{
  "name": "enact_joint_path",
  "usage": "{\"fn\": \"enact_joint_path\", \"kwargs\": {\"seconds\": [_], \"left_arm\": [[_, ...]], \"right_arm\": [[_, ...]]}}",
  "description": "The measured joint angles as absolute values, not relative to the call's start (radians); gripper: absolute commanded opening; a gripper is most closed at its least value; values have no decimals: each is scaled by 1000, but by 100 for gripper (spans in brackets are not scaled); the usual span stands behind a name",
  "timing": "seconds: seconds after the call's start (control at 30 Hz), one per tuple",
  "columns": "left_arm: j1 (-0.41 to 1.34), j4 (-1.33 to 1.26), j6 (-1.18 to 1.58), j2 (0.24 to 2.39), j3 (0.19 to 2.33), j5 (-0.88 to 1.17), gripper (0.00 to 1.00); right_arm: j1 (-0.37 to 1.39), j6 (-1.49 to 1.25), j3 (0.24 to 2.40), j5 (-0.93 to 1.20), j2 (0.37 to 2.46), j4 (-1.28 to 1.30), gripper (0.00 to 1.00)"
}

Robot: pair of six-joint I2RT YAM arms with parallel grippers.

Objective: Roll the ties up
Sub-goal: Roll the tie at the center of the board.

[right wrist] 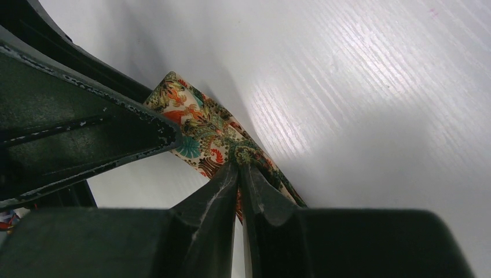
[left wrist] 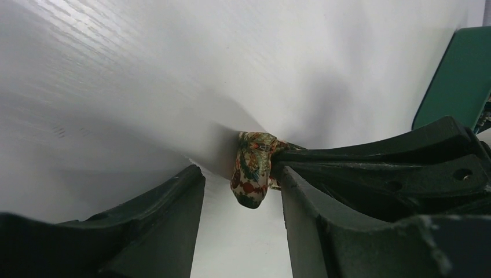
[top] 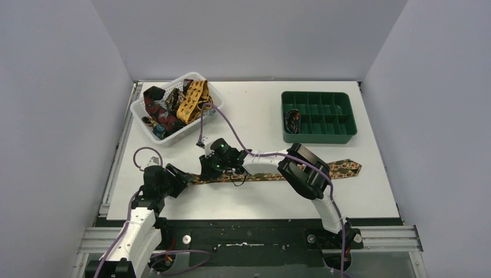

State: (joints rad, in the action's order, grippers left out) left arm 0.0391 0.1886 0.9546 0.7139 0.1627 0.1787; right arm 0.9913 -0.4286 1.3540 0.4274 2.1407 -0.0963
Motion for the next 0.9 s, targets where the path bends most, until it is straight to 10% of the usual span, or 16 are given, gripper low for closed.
{"fn": "enact_joint_path", "kwargs": {"seconds": [0.37, 0.67, 0.9], "left_arm": [[38, 71, 873, 784, 144, 196, 33], [37, -2, 790, 889, 153, 220, 0], [37, 22, 777, 824, 154, 206, 0]], "right_arm": [[990, -428, 1374, 437, 2141, -67, 15], [968, -413, 1441, 459, 2113, 7, 24], [949, -397, 1377, 412, 2020, 64, 19]]}}
